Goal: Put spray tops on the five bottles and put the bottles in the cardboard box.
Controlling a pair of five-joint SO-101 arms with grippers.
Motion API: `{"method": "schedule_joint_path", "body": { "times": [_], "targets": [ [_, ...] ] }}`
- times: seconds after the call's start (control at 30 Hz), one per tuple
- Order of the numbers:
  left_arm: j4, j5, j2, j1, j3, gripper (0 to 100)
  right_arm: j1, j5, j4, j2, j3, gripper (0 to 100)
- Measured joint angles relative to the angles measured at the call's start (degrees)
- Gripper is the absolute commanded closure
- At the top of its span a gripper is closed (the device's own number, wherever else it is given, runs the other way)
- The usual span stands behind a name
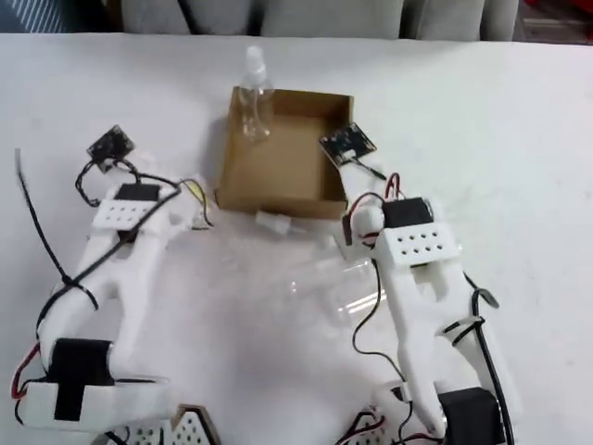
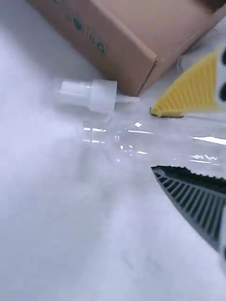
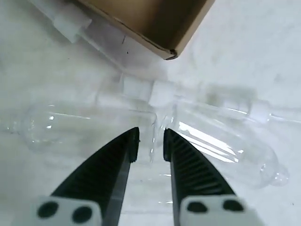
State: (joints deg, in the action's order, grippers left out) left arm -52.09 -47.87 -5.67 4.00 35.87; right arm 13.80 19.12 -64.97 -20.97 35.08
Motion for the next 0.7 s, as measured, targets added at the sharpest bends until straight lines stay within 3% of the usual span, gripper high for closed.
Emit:
{"method": "schedule_joint_path", "body": {
  "times": [0.1, 0.27, 0.7],
  "targets": [
    [-0.9, 2.5, 0.0, 0.9, -0.3, 82, 0.0, 0.2, 0.0, 0.0, 0.0, 93.7],
    [-2.3, 3.5, 0.3, 1.6, -0.1, 73, 0.0, 0.2, 0.0, 0.0, 0.0, 93.7],
    [-8.4, 5.1, 1.7, 5.4, -1.8, 76, 0.0, 0.2, 0.0, 0.0, 0.0, 93.7]
  ]
}}
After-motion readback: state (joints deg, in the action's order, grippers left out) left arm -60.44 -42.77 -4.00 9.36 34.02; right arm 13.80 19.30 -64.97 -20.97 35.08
